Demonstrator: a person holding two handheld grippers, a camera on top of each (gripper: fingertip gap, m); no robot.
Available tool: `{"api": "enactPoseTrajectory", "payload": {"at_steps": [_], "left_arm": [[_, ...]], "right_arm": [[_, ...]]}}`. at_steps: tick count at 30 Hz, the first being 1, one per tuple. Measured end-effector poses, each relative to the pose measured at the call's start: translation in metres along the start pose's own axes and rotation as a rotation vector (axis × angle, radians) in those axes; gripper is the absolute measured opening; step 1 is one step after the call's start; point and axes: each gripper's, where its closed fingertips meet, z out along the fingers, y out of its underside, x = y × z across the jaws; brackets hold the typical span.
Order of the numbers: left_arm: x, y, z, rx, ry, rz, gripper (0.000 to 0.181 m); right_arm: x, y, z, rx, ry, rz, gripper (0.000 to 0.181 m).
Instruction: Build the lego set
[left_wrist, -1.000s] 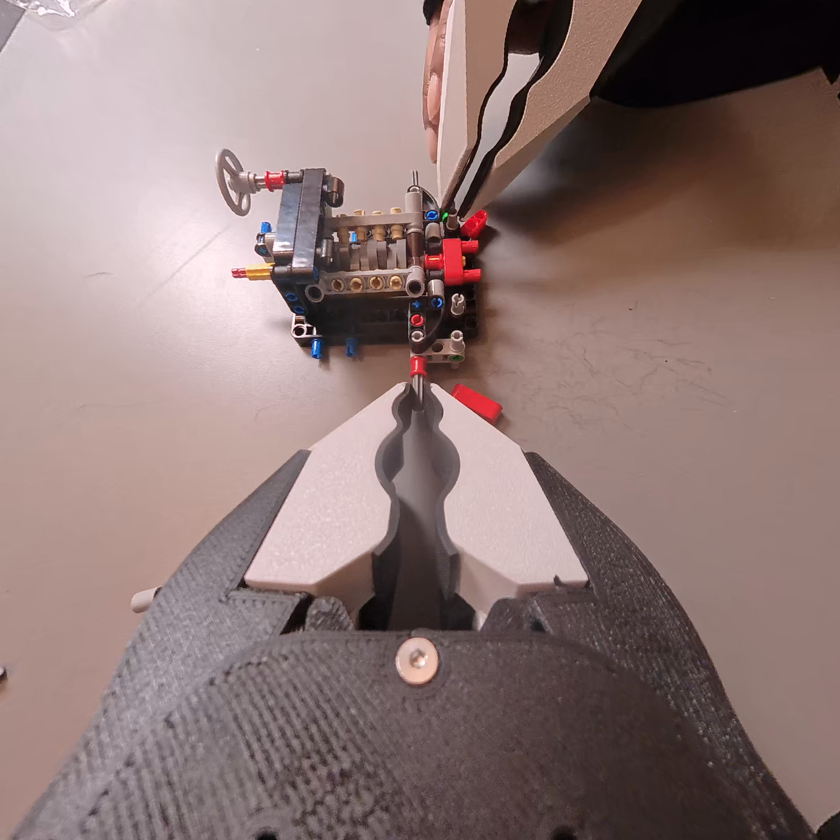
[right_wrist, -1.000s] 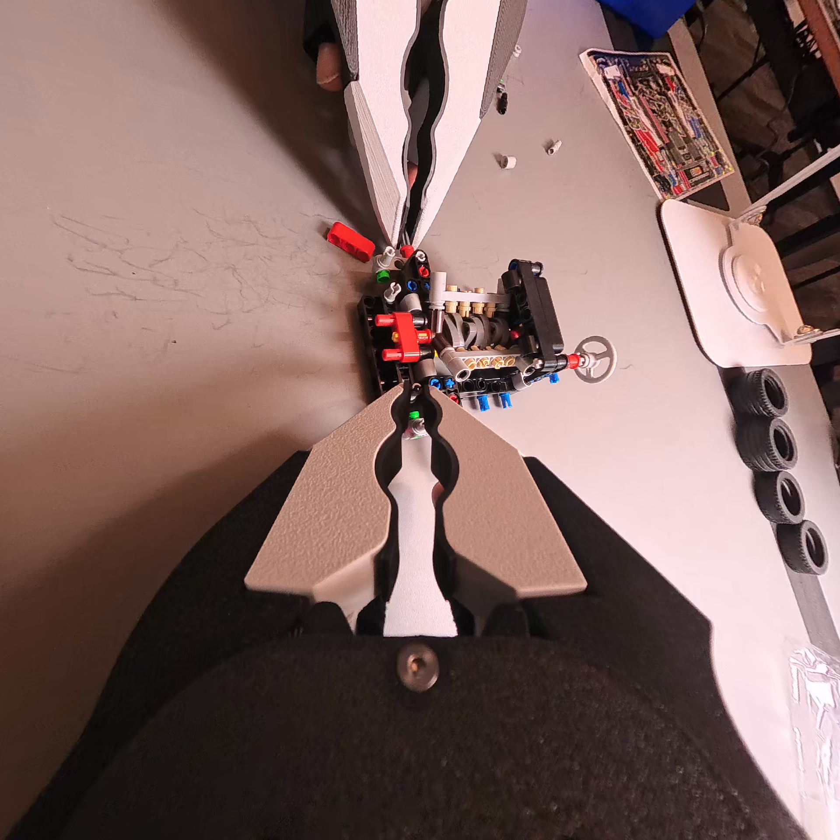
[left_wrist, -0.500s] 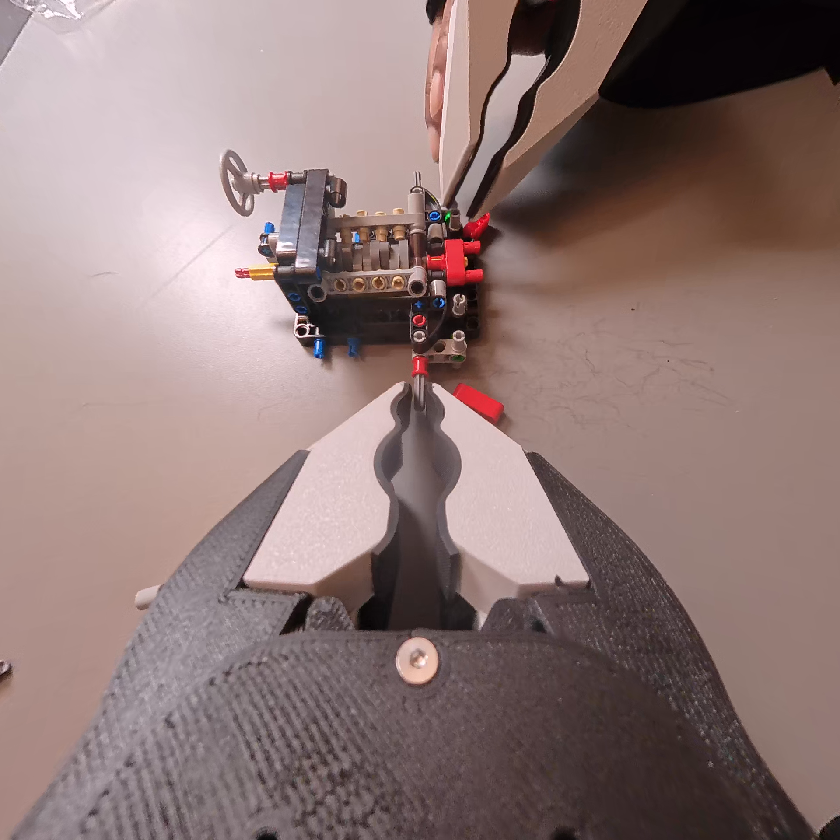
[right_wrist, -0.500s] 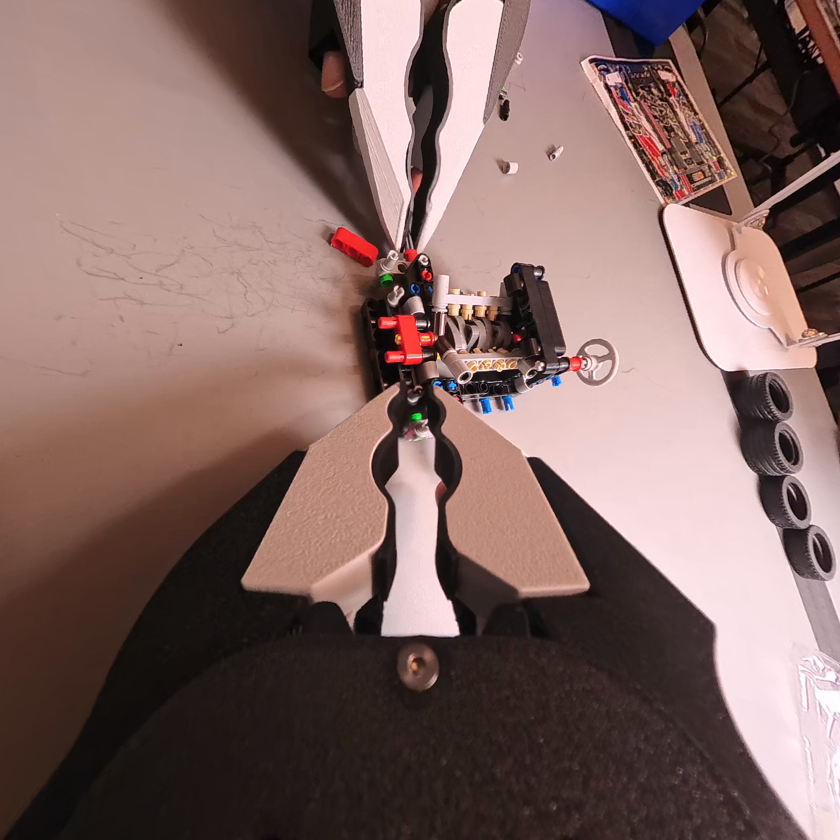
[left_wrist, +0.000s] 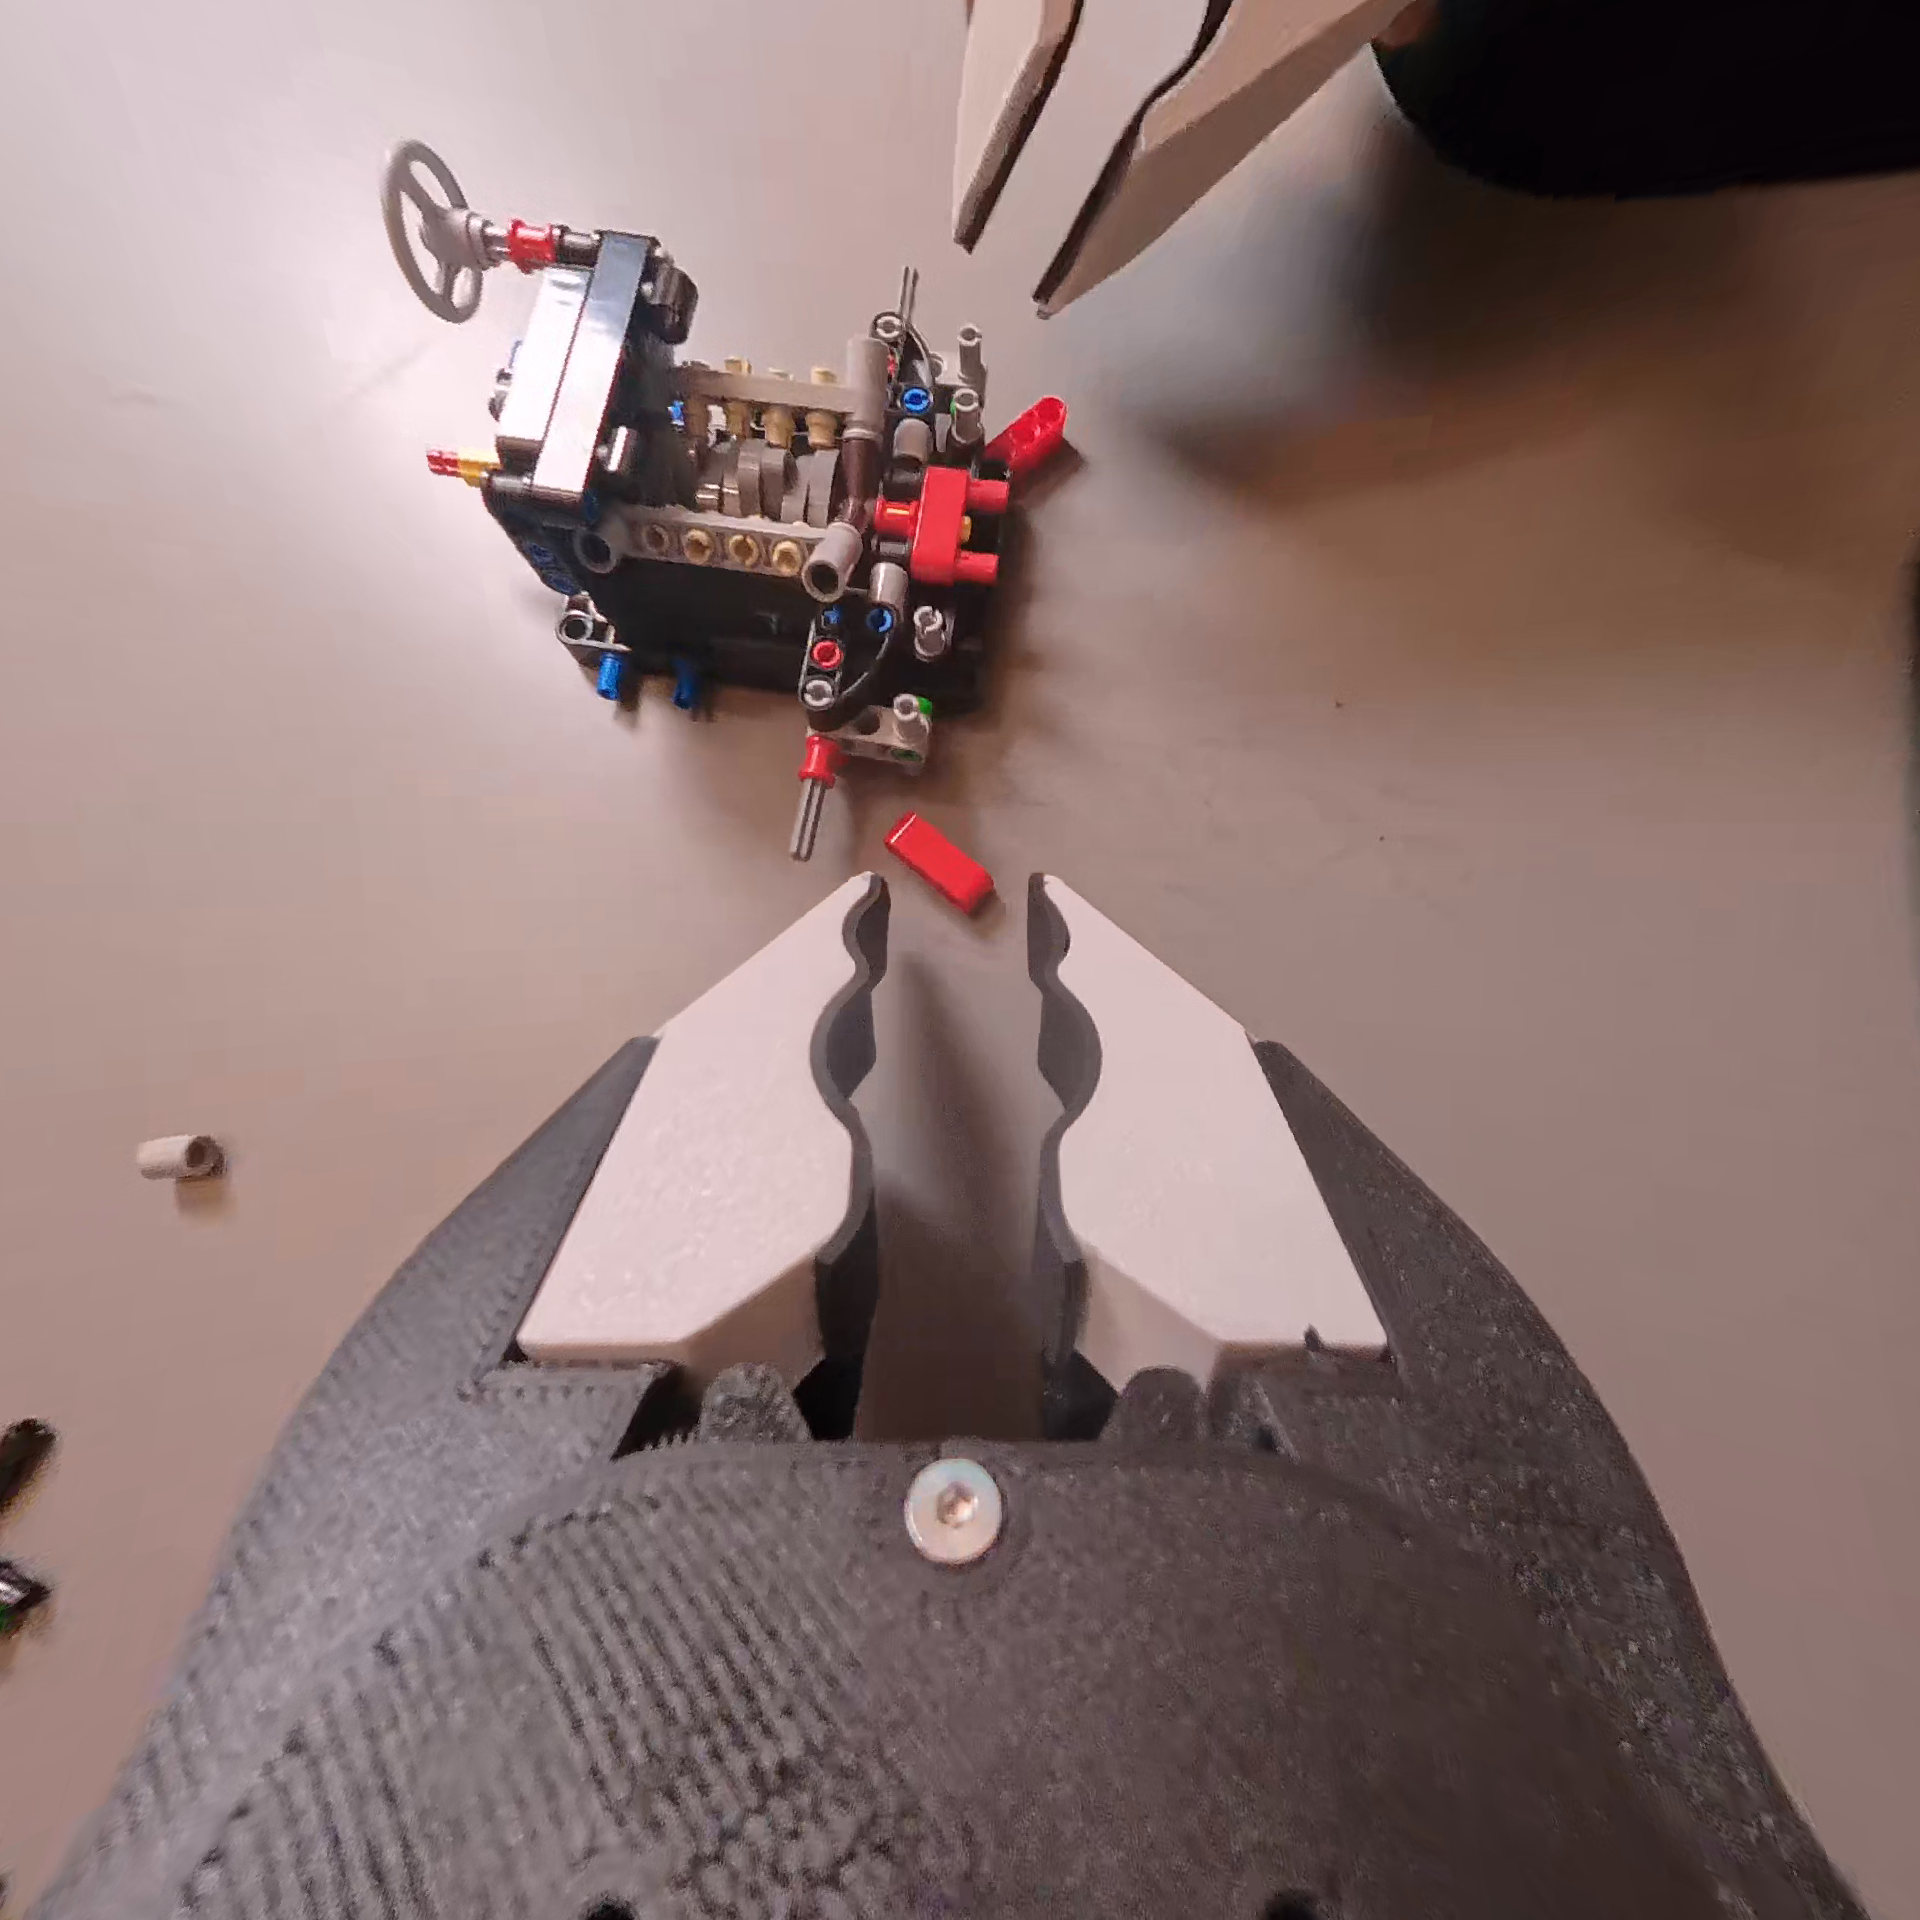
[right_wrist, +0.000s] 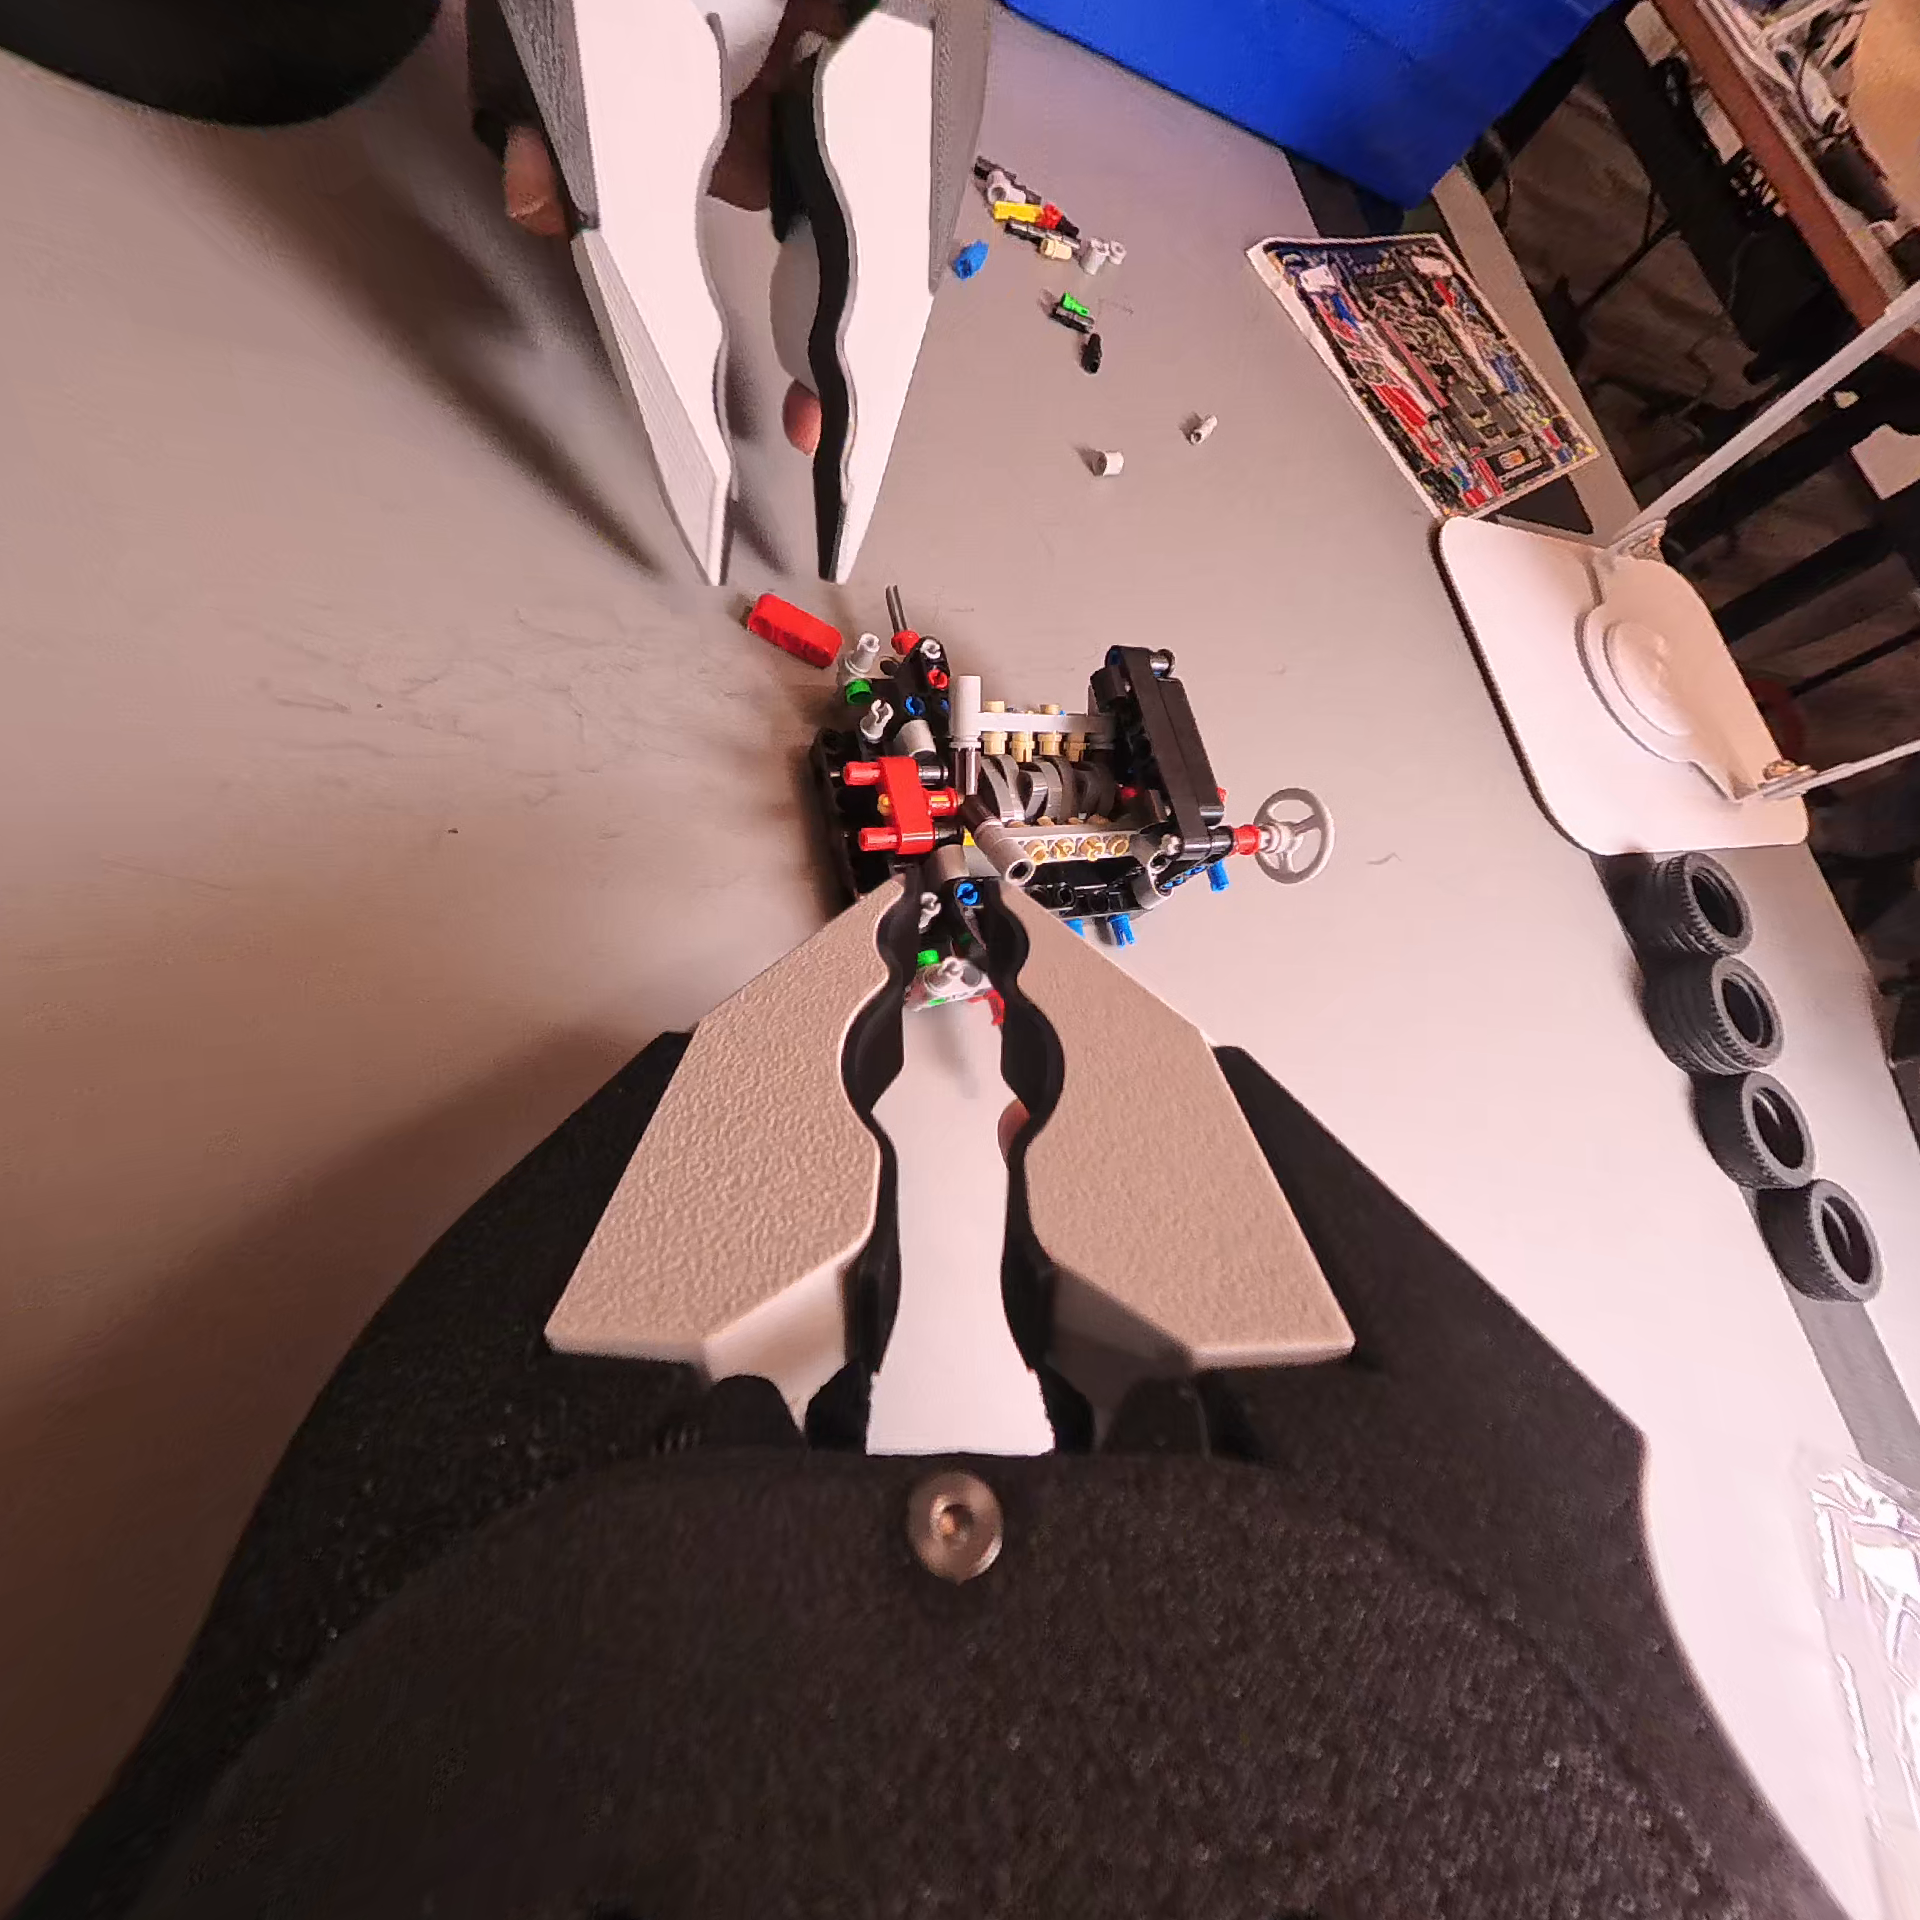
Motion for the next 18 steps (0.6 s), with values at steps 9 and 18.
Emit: {"api": "enactPoseTrajectory", "payload": {"at_steps": [9, 18], "left_arm": [[0.000, 0.001, 0.012, -0.035, -0.033, 0.010, 0.009], [0.000, 0.006, -0.001, -0.011, 0.023, 0.009, 0.009]], "right_arm": [[0.000, 0.010, 0.006, -0.078, 0.022, 0.004, 0.021], [-0.013, 0.034, -0.006, -0.180, -0.082, 0.076, 0.022]]}}
